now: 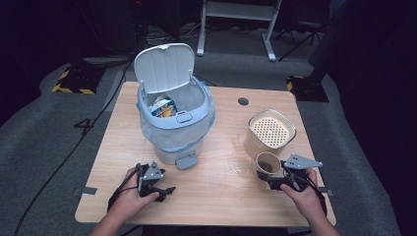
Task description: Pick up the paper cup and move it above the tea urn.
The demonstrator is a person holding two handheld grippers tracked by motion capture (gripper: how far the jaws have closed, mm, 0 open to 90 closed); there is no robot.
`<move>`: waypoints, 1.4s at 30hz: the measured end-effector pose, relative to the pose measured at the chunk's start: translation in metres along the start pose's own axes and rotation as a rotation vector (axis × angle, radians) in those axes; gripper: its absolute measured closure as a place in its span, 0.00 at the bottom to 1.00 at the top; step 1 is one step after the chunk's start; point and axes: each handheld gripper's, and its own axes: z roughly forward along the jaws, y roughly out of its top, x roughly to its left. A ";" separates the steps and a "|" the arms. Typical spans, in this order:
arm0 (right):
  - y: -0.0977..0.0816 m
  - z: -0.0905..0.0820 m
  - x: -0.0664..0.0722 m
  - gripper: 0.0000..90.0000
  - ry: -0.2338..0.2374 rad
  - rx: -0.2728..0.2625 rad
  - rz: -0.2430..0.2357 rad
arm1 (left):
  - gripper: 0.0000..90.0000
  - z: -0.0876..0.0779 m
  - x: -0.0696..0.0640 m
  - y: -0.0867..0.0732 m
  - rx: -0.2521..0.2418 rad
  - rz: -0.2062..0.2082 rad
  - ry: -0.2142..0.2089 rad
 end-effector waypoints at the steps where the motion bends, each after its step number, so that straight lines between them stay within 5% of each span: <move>1: 0.002 -0.001 0.000 0.33 0.005 0.004 0.000 | 0.28 0.000 0.000 0.000 0.000 0.000 0.000; 27: 0.062 -0.024 -0.005 0.34 0.080 -0.020 -0.042 | 0.27 0.000 0.000 0.000 0.001 0.000 0.001; 42: 0.100 -0.032 -0.034 0.34 0.056 -0.039 -0.041 | 0.26 0.000 0.000 0.000 0.002 -0.002 0.004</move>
